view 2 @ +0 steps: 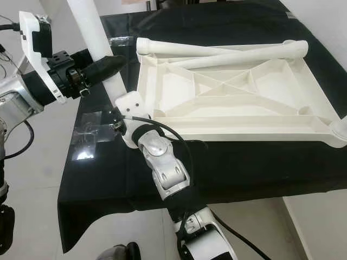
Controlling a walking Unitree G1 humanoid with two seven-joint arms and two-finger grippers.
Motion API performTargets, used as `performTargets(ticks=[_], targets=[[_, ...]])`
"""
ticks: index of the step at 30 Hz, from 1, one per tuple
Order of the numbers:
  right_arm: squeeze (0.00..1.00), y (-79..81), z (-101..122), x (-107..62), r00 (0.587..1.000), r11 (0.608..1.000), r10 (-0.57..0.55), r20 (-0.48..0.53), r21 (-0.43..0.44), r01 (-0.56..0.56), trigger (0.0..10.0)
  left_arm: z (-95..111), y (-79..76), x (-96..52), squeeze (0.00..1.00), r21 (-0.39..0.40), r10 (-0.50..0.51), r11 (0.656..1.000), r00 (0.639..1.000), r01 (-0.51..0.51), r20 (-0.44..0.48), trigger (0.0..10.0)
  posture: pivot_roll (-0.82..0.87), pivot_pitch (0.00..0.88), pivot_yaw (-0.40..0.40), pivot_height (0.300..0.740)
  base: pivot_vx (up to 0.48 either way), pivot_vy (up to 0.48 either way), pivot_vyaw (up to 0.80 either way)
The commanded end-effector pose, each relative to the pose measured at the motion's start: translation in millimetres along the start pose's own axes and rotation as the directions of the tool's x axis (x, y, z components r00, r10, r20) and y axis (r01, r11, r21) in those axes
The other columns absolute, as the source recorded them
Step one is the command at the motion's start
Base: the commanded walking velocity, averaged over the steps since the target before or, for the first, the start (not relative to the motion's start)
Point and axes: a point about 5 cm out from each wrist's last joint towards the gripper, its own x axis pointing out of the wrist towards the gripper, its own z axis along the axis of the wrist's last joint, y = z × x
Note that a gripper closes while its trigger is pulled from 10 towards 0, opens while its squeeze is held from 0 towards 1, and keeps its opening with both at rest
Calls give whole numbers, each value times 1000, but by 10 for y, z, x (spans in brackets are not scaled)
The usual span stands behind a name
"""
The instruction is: Building children table
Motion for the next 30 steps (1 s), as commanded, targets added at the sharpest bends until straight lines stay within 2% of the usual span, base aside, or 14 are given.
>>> performTargets(ticks=[1,8,9,10,11,15,17,18,19,21,27,28,29,30], targets=[[0,144,-304,4,988,996,20,-155,84,-7,10000,10,-9,-4,0,16,-19,1000,1000,20,-20,0,51,203,67,740,0,0,0],[0,123,-290,20,988,998,14,-155,68,-4,10000,-13,-8,-23,0,42,-30,999,999,32,-41,0,50,200,70,740,0,0,0],[82,108,-280,26,988,997,18,-152,71,-7,10000,-18,-11,-26,0,44,-32,998,998,34,-45,0,48,196,71,740,0,0,0],[82,108,-280,26,988,997,18,-152,71,-7,10000,-18,-11,-26,0,44,-32,998,998,34,-45,0,48,196,71,740,0,0,0],[1000,75,-213,54,992,992,57,-117,115,-44,10000,-25,-11,-28,0,45,-36,998,998,38,-47,0,47,193,74,740,0,0,0],[1000,43,-138,83,993,985,95,-70,148,-84,10000,-29,-13,-30,0,44,-37,998,998,39,-48,0,46,192,75,740,0,0,0],[1000,-49,54,125,979,967,197,46,157,-201,10000,-43,-18,-36,0,42,-37,998,998,39,-48,0,44,192,76,740,0,0,0],[1000,-99,133,132,965,957,250,82,130,-259,10000,-51,-19,-41,0,40,-36,998,998,38,-48,0,41,192,75,740,0,0,0],[1000,-99,133,132,965,957,250,82,130,-259,10000,-51,-19,-41,0,40,-36,998,998,38,-48,0,41,192,75,740,0,0,0],[1000,-170,236,126,931,932,347,112,65,-356,10000,-58,-29,-50,0,35,-37,999,998,39,-45,0,40,193,76,740,0,0,0],[1000,-297,393,113,883,895,438,168,5,-445,10000,-54,-42,-53,0,33,-43,998,998,44,-42,0,43,195,78,740,0,0,0],[471,-327,436,109,863,878,471,180,-7,-478,10000,-54,-45,-54,0,32,-45,998,998,46,-42,0,43,194,80,740,0,0,0],[0,-359,473,111,842,859,507,184,-29,-511,10000,-56,-48,-55,0,32,-46,998,998,47,-42,0,42,195,79,740,0,0,0],[0,-359,473,111,842,859,507,184,-29,-511,10000,-56,-48,-55,0,32,-46,998,998,47,-42,0,42,195,79,740,0,0,0]])
